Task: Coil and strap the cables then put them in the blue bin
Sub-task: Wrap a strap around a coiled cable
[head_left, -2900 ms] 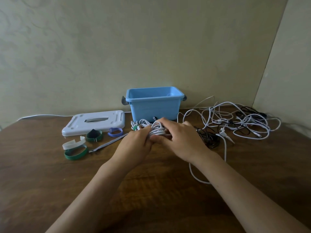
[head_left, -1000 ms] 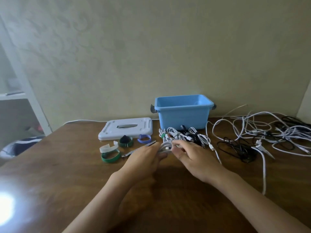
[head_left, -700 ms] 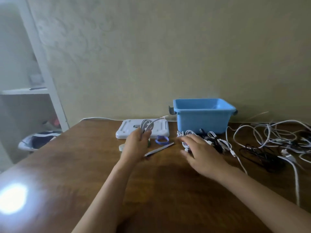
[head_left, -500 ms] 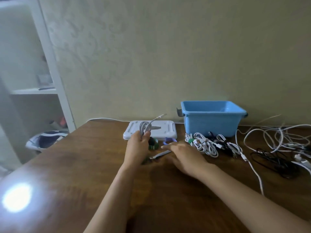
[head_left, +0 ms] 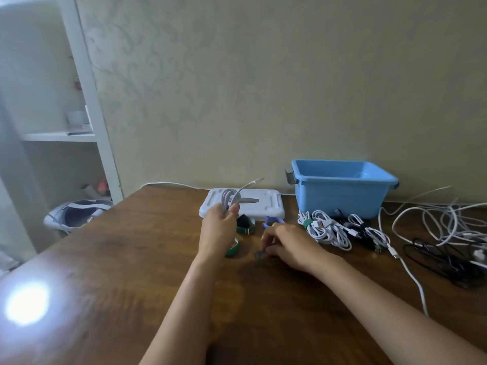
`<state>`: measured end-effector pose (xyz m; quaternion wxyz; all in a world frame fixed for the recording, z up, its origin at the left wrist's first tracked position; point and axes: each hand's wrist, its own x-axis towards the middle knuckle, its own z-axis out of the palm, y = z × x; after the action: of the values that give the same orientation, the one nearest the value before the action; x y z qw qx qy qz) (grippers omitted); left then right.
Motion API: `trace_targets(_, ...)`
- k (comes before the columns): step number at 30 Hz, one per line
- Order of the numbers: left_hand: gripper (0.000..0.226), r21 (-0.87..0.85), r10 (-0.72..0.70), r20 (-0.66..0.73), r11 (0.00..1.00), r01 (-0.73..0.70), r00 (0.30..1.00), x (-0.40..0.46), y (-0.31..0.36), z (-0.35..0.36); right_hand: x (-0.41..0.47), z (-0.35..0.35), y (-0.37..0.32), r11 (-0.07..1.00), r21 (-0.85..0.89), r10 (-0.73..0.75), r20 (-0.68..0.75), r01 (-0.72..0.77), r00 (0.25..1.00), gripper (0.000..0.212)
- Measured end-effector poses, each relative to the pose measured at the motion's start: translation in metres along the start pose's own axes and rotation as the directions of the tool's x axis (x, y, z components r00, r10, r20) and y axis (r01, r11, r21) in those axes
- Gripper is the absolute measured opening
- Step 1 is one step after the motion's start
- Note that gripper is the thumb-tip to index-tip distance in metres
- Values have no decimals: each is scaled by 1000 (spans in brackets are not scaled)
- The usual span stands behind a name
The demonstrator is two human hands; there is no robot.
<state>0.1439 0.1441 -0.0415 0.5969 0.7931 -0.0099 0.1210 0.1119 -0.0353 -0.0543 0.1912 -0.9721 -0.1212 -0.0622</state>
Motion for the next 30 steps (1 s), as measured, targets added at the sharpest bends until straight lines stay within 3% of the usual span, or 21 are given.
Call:
trace_targets(6, 37, 41, 9, 9, 999, -9, 1000, -6, 4, 3, -9, -15, 7, 921, 389, 86, -162, -17, 983, 20)
trace_targets(10, 36, 86, 24, 65, 996, -30, 998, -14, 12, 10, -22, -31, 4, 800, 600, 126, -217, 30, 968, 10)
trace_targets(17, 31, 132, 83, 266, 984, -122, 960, -40, 25, 38, -70, -67, 12, 732, 678, 178, -285, 67, 942, 8)
trace_targets(22, 32, 200, 169, 403, 943, -266, 900, -65, 33, 64, -108, -81, 25, 651, 753, 227, -317, 99, 921, 12)
trace_targets(28, 33, 259, 219, 461, 893, -367, 860, -83, 35, 88, -117, -62, 35, 407, 912, 283, -181, 53, 942, 27)
trace_targets(30, 33, 252, 227, 480, 890, -381, 847, -89, 36, 93, -116, -58, 38, 433, 900, 275, -189, 54, 943, 28)
